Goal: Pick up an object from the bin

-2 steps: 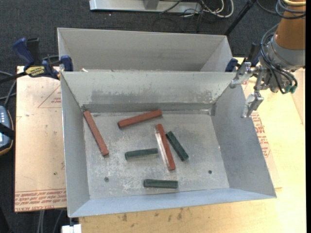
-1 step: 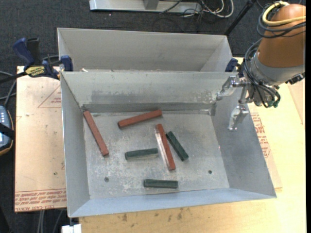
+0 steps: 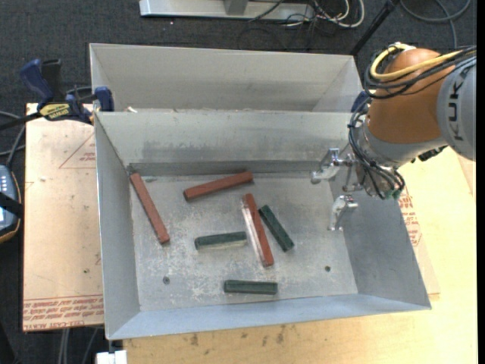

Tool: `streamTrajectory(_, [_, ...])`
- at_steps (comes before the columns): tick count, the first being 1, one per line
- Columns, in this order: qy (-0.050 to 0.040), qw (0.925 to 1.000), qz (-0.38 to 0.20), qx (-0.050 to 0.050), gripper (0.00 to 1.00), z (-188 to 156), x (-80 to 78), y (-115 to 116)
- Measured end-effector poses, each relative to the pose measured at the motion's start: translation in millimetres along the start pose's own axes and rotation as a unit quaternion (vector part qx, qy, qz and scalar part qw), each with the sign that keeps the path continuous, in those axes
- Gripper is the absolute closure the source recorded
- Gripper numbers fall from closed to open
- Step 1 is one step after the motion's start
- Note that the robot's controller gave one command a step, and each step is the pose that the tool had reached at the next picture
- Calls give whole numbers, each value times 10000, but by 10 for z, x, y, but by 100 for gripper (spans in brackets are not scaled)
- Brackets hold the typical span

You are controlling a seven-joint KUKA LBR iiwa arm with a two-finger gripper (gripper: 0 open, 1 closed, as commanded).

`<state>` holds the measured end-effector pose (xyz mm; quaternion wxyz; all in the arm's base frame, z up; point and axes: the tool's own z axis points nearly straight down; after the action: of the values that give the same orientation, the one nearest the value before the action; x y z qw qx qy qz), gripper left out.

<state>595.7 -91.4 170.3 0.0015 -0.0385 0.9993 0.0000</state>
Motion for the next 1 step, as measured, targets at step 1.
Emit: streamTrajectory(1, [10, 9999, -145, -4, 0, 263, 120, 251])
